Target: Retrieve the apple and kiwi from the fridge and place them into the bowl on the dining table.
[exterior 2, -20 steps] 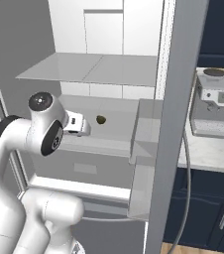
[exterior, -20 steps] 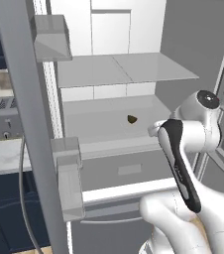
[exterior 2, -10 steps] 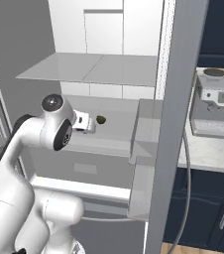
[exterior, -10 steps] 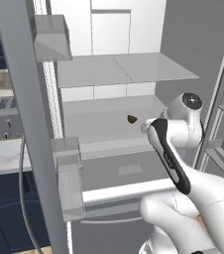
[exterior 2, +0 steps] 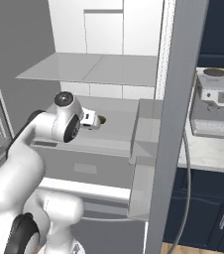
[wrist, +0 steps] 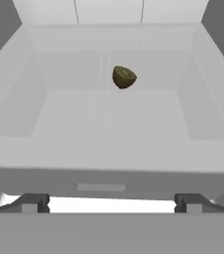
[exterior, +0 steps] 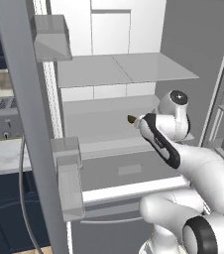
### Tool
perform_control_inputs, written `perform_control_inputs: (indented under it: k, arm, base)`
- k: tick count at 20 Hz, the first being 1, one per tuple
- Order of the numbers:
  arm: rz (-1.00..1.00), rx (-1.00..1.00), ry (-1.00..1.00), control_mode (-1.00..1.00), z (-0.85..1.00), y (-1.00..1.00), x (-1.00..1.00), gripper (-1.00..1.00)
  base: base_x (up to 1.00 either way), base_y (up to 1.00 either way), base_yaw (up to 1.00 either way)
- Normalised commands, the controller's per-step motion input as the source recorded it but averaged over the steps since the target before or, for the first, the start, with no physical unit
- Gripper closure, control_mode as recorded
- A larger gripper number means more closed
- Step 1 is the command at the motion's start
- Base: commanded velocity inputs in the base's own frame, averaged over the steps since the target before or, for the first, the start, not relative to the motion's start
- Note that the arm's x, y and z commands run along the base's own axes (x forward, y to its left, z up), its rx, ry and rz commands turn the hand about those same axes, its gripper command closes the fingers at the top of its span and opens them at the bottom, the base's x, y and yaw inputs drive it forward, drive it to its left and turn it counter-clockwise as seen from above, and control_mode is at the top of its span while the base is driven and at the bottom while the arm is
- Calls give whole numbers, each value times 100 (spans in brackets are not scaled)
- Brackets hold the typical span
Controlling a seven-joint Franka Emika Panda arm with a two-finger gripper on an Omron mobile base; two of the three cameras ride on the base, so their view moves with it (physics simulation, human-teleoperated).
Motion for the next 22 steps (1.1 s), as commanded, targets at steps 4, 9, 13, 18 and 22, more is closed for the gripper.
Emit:
perform_control_inputs:
  k: [4, 9, 13, 18, 22]
  arm:
    - [0, 0, 5, -100, -18, 1, 57, -100]
    - [0, 0, 1, -100, -19, 0, 42, -100]
    - [0, 0, 0, -100, -28, 0, 29, -100]
    - [0, 0, 0, -100, -26, 0, 24, -100]
    - [0, 0, 0, -100, -14, 0, 21, -100]
  base:
    - [0, 0, 0]
    - [0, 0, 0]
    - [0, 0, 0]
    - [0, 0, 0]
    - [0, 0, 0]
